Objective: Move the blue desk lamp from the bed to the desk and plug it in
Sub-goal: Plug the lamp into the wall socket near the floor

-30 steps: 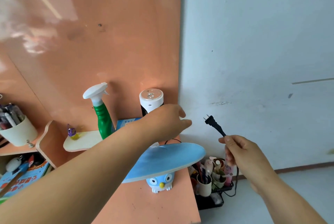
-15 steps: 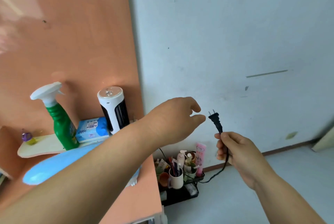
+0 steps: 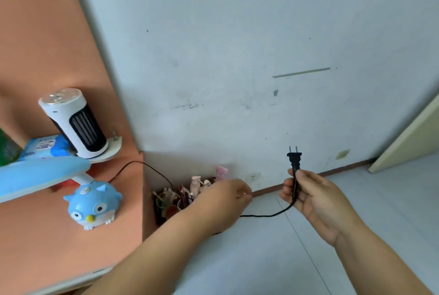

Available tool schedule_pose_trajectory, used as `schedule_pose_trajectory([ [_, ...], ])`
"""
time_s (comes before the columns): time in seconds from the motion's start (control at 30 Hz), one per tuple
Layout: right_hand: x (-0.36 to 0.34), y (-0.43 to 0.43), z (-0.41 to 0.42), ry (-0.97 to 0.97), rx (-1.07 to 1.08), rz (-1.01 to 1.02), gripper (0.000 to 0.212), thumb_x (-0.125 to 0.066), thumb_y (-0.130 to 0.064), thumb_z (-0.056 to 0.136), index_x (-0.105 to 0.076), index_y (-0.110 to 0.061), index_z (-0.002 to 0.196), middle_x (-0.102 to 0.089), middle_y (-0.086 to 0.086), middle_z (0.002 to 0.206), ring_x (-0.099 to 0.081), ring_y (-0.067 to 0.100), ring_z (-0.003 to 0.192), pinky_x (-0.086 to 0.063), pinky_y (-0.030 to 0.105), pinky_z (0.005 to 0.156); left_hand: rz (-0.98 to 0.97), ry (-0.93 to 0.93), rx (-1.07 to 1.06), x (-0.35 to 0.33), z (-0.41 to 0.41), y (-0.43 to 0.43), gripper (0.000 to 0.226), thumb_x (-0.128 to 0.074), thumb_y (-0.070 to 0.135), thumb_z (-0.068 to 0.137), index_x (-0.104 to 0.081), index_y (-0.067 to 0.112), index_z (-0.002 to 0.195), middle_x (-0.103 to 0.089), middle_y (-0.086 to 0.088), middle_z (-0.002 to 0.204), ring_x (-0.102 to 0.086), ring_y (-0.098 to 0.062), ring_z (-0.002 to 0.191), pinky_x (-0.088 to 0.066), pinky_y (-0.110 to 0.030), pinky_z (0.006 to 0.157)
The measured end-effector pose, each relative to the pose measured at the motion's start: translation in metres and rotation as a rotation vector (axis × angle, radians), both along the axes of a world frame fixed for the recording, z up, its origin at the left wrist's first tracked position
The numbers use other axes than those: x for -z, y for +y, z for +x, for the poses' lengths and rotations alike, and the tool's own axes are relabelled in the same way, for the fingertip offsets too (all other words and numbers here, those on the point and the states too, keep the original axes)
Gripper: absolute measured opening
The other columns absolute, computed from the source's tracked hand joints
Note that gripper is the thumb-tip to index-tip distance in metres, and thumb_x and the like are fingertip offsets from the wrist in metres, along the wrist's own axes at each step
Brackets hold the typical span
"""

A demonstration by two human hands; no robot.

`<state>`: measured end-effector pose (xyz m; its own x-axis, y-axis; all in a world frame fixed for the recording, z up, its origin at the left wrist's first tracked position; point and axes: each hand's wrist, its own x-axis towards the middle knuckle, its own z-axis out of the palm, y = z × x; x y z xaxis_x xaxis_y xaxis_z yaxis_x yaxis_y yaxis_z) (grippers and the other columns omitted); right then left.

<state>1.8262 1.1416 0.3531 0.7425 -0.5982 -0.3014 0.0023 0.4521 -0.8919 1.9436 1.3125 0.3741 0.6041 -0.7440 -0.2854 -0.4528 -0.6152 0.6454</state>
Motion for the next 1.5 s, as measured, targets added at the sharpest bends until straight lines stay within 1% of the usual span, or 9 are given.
schedule_pose_trajectory([
  [0.13, 0.023, -0.036, -0.007, 0.034, 0.045, 0.030, 0.020, -0.053, -0.021, 0.095, -0.064, -0.007, 0.104, -0.069, 0.007, 0.073, -0.069, 0.020, 0.070, -0.059, 0.030, 0.065, 0.094, 0.040, 0.011, 0.041, -0.013, -0.027, 0.039, -0.045, 0.037, 0.095, -0.054, 0.026, 0.132, -0.059, 0.004, 0.136, -0.055, -0.016, 0.120, -0.044, -0.029, 0.100],
  [0.3, 0.062, -0.085, 0.010, 0.148, 0.058, 0.044, 0.017, -0.056, -0.019, 0.093, -0.066, -0.010, 0.104, -0.075, 0.008, 0.093, -0.072, 0.018, 0.091, -0.053, 0.033, 0.078, 0.144, 0.049, -0.012, 0.085, -0.001, -0.058, 0.043, -0.047, 0.039, 0.094, -0.049, 0.028, 0.135, -0.053, 0.002, 0.141, -0.054, -0.019, 0.122, -0.043, -0.030, 0.097],
  [0.43, 0.097, -0.120, 0.032, 0.222, 0.059, 0.064, 0.016, -0.056, -0.018, 0.094, -0.066, -0.011, 0.103, -0.077, 0.007, 0.095, -0.072, 0.018, 0.097, -0.051, 0.037, 0.088, 0.126, 0.064, -0.033, 0.119, 0.027, -0.094, 0.043, -0.048, 0.037, 0.094, -0.049, 0.028, 0.136, -0.052, 0.004, 0.142, -0.052, -0.016, 0.125, -0.039, -0.028, 0.100],
  [0.7, 0.143, -0.185, 0.084, 0.270, 0.029, 0.172, 0.021, -0.055, -0.017, 0.095, -0.063, -0.007, 0.111, -0.076, 0.012, 0.100, -0.072, 0.022, 0.097, -0.054, 0.034, 0.080, 0.173, 0.063, 0.082, 0.176, 0.091, -0.180, 0.048, -0.044, 0.033, 0.097, -0.040, 0.024, 0.144, -0.043, 0.004, 0.151, -0.039, -0.016, 0.138, -0.031, -0.030, 0.111],
  [0.9, 0.188, -0.216, 0.114, 0.269, 0.052, 0.233, 0.021, -0.053, -0.019, 0.095, -0.067, -0.008, 0.106, -0.072, 0.006, 0.076, -0.069, 0.019, 0.072, -0.058, 0.031, 0.067, 0.415, 0.015, 0.266, 0.230, 0.117, -0.204, 0.044, -0.040, 0.039, 0.098, -0.047, 0.024, 0.140, -0.055, -0.008, 0.136, -0.048, -0.027, 0.127, -0.037, -0.040, 0.106],
  [1.0, 0.224, -0.234, 0.128, 0.344, 0.033, 0.224, 0.020, -0.053, -0.018, 0.096, -0.065, -0.006, 0.105, -0.067, 0.004, 0.069, -0.063, 0.016, 0.063, -0.057, 0.028, 0.061, 0.470, 0.046, 0.299, 0.268, 0.117, -0.206, 0.041, -0.037, 0.041, 0.098, -0.052, 0.026, 0.133, -0.062, -0.005, 0.126, -0.049, -0.025, 0.121, -0.036, -0.037, 0.101],
  [1.13, 0.275, -0.254, 0.153, 0.462, -0.064, 0.173, 0.016, -0.052, -0.014, 0.096, -0.061, -0.005, 0.105, -0.066, 0.006, 0.071, -0.060, 0.018, 0.064, -0.053, 0.030, 0.062, 0.392, 0.109, 0.201, 0.309, 0.117, -0.207, 0.033, -0.040, 0.040, 0.097, -0.059, 0.030, 0.122, -0.066, 0.004, 0.116, -0.051, -0.017, 0.115, -0.038, -0.028, 0.088],
  [1.27, 0.342, -0.273, 0.182, 0.574, -0.148, 0.129, 0.018, -0.051, -0.014, 0.096, -0.060, -0.004, 0.109, -0.069, 0.010, 0.084, -0.064, 0.021, 0.074, -0.054, 0.031, 0.068, 0.285, 0.087, 0.019, 0.355, 0.127, -0.214, 0.032, -0.042, 0.039, 0.096, -0.055, 0.035, 0.126, -0.057, 0.015, 0.128, -0.045, -0.007, 0.122, -0.036, -0.021, 0.095],
  [1.5, 0.463, -0.292, 0.227, 0.725, -0.183, 0.131, 0.021, -0.058, -0.015, 0.093, -0.059, -0.004, 0.111, -0.070, 0.011, 0.085, -0.067, 0.021, 0.073, -0.055, 0.032, 0.070, 0.268, 0.022, -0.069, 0.445, 0.159, -0.236, 0.040, -0.045, 0.028, 0.097, -0.048, 0.024, 0.137, -0.050, 0.003, 0.139, -0.036, -0.017, 0.133, -0.030, -0.028, 0.109],
])
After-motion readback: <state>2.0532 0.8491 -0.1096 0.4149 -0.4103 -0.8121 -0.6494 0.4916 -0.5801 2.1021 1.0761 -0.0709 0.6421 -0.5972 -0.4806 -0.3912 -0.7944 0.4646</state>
